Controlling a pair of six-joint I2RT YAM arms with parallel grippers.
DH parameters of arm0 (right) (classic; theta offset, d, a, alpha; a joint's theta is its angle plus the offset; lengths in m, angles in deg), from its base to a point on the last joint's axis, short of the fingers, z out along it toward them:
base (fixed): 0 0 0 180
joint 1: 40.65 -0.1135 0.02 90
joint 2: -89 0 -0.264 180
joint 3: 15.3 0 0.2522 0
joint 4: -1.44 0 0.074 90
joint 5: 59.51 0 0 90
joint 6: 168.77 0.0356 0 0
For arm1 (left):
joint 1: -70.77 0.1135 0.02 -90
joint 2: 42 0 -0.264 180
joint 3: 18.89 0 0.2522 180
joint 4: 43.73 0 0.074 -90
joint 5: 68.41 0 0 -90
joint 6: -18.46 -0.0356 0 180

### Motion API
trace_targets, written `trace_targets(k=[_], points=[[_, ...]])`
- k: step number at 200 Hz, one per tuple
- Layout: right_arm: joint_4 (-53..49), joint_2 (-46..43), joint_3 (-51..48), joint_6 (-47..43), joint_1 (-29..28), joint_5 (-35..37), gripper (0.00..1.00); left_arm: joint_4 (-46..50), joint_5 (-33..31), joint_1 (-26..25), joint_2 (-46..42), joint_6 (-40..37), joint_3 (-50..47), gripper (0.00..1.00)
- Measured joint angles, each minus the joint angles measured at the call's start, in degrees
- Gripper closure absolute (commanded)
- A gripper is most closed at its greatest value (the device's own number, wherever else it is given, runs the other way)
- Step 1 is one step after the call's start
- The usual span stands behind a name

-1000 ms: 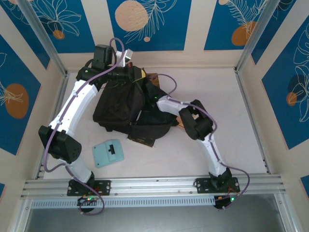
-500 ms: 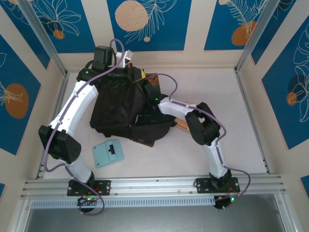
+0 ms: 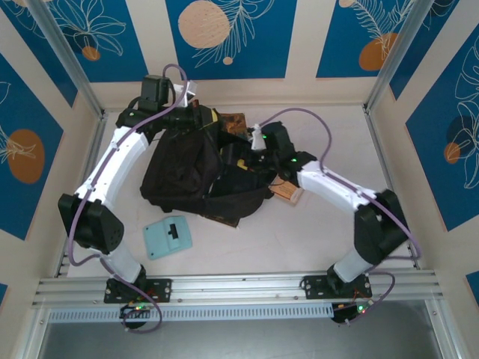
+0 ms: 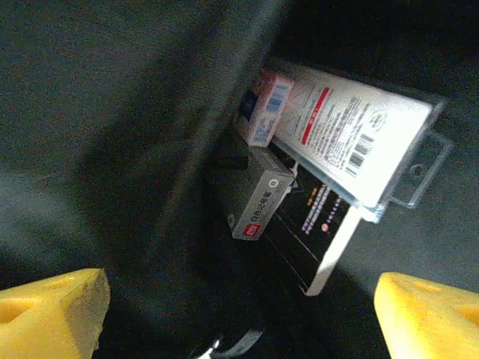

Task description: Pack books, pencil case, and school supplies into a backpack

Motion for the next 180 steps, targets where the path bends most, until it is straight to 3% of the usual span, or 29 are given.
trace_targets(k=[34, 69, 111, 146, 180], points=[[-0.5, -9.1, -5.0, 0.0, 9.2, 1.2, 0.13, 0.4, -4.0, 3.1, -0.2, 1.1, -0.9, 1.00], [-12.0, -7.6, -1.2, -2.3, 14.3, 12.8, 0.11, 2.0, -9.0, 6.4, -2.2, 2.6, -2.6, 1.00], [-25.8, 6.1, 10.8, -6.3, 18.2, 24.5, 0.01, 2.3, -10.7, 7.2, -4.0, 3.2, -3.3, 1.00], [-34.8, 21.2, 23.5, -8.4, 22.0, 27.2, 0.01, 2.1, -9.5, 7.2, -4.0, 3.7, -3.3, 1.00], [-41.5, 33.7, 33.3, -11.2, 21.3, 27.4, 0.01, 1.6, -8.5, 7.2, -4.0, 3.6, -3.3, 1.00]])
